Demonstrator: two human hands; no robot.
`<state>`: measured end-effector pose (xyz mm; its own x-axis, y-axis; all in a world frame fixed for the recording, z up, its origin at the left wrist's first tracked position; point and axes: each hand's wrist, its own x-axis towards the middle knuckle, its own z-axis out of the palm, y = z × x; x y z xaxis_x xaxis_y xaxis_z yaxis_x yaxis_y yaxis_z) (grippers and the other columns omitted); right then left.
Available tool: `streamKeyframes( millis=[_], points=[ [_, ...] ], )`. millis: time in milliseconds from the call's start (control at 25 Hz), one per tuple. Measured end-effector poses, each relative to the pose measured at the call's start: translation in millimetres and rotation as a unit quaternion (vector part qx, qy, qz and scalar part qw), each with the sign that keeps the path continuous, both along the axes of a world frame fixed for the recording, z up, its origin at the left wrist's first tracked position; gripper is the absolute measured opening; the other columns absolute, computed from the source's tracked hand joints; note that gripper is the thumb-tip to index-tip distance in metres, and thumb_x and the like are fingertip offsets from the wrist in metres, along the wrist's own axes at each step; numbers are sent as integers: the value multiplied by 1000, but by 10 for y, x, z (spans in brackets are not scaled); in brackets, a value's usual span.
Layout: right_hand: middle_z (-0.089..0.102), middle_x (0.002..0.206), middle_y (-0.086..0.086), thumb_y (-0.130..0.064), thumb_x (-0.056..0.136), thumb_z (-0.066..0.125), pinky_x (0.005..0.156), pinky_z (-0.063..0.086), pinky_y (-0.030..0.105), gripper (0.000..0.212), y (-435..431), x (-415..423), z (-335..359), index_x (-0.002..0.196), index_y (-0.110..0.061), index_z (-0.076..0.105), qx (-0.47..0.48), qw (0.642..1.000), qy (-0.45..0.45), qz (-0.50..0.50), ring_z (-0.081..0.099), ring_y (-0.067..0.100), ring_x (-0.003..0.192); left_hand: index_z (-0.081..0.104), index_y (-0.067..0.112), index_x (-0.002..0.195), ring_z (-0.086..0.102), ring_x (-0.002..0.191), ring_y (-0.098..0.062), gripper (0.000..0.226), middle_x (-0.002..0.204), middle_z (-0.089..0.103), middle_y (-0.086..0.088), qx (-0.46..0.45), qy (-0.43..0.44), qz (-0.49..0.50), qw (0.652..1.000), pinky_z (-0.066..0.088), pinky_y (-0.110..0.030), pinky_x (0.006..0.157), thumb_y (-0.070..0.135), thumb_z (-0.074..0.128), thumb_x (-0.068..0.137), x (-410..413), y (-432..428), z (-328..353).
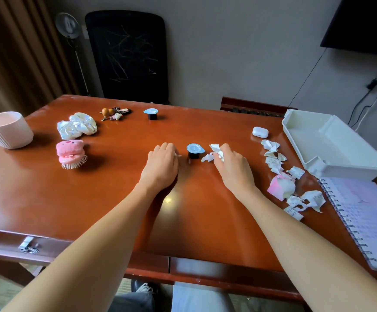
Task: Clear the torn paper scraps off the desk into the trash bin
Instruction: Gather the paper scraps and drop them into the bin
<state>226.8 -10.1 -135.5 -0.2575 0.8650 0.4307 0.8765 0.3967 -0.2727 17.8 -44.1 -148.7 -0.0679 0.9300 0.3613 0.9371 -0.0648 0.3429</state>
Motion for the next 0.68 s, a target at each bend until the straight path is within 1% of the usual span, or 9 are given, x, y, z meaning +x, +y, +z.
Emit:
streamKeyframes(
  millis=[80, 240, 440, 560, 680],
  points=[
    [68, 91, 9, -30, 100, 53, 55, 42, 24, 21, -16, 7, 14, 108, -10, 53, -1, 1000, 19, -1, 65, 21, 75, 54, 13, 103, 47, 89, -28, 14, 104, 57, -7, 19, -16, -23, 999, 41, -42, 80, 14, 42, 98, -4, -17, 8],
    [67, 92, 10, -30, 100, 53, 55, 47, 27, 21, -31, 9, 40, 109, -11, 52, -16, 1000, 19, -2, 65, 22, 77, 55, 9, 102, 49, 89, -31, 14, 101, 58, -10, 24, -35, -28, 999, 42, -44, 80, 19, 44, 101, 4, -28, 4],
    [65, 86, 10, -27, 101, 51, 51, 41, 29, 18, -48, 46, 104, 103, -9, 51, -45, 997, 71, 2, 59, 23, 72, 53, 11, 91, 48, 84, -29, 19, 93, 58, -9, 27, -69, -32, 997, 43, -45, 77, 25, 47, 102, 24, -135, 14],
    [60, 85, 4, -27, 101, 51, 48, 31, 18, 17, -111, 51, 202, 107, -11, 52, -51, 995, 80, 7, 55, 16, 68, 52, 11, 88, 47, 82, -28, 23, 89, 58, -8, 38, -82, -39, 995, 42, -44, 75, 29, 47, 102, 16, -257, 46],
    [57, 83, 1, -27, 101, 52, 47, 29, 16, 17, -184, 19, 261, 108, -12, 51, -52, 995, 78, 18, 50, 12, 63, 50, 12, 88, 47, 81, -28, 23, 88, 57, -7, 46, -79, -40, 995, 42, -43, 74, 31, 48, 102, -31, -365, 89]
  ],
)
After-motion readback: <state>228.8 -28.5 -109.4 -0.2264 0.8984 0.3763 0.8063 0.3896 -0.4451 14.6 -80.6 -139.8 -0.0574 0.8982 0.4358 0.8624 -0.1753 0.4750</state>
